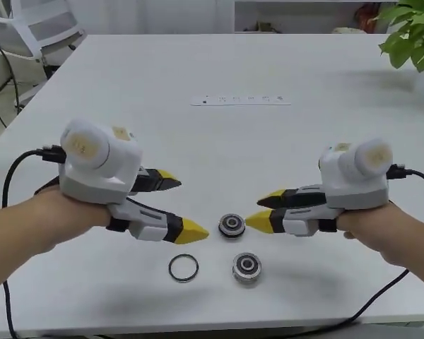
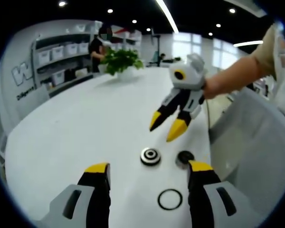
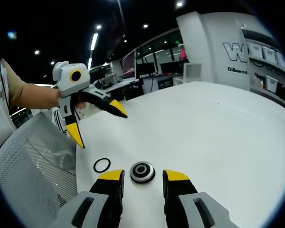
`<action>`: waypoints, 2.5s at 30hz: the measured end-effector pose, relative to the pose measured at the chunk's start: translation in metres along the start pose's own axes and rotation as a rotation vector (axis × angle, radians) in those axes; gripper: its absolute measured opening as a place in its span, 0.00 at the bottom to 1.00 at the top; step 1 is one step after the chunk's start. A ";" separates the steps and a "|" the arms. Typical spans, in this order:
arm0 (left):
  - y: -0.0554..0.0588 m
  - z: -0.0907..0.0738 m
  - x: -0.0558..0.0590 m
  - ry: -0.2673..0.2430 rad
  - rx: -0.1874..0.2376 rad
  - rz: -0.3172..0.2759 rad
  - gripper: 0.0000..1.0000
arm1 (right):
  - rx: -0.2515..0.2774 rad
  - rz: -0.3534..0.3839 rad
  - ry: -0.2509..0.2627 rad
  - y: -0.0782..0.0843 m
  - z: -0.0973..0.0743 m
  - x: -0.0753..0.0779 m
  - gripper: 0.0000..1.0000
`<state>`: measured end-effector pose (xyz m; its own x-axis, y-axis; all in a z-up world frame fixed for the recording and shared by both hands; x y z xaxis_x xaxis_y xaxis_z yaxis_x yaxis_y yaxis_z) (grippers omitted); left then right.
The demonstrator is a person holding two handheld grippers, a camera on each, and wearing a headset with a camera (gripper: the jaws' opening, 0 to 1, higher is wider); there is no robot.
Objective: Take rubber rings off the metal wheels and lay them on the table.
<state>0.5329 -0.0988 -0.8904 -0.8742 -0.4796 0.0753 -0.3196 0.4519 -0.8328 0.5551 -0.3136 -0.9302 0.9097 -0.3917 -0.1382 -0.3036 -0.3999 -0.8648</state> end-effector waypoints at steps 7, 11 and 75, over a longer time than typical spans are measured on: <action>0.001 0.007 -0.002 -0.002 0.011 -0.029 0.64 | -0.017 -0.015 -0.001 0.006 0.002 0.003 0.31; 0.002 0.012 -0.002 0.005 0.008 -0.037 0.62 | -0.020 -0.018 0.002 0.008 0.003 0.005 0.31; 0.012 0.078 -0.001 0.078 -0.082 -0.001 0.27 | -0.077 -0.069 -0.007 0.022 0.019 0.001 0.32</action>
<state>0.5582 -0.1519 -0.9436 -0.8987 -0.4215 0.1209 -0.3464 0.5134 -0.7851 0.5551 -0.3073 -0.9587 0.9310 -0.3554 -0.0834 -0.2610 -0.4882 -0.8328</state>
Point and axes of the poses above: the centre of the closed fingertips' face, and the gripper's own axes: z roughly forward along the fingers, x roughly to its right, y roughly out of its underside, the point moved 9 cm from there along -z, roughly backward along the fingers, and after that the axes turned 4 degrees about -z, right-handed, at the moved point
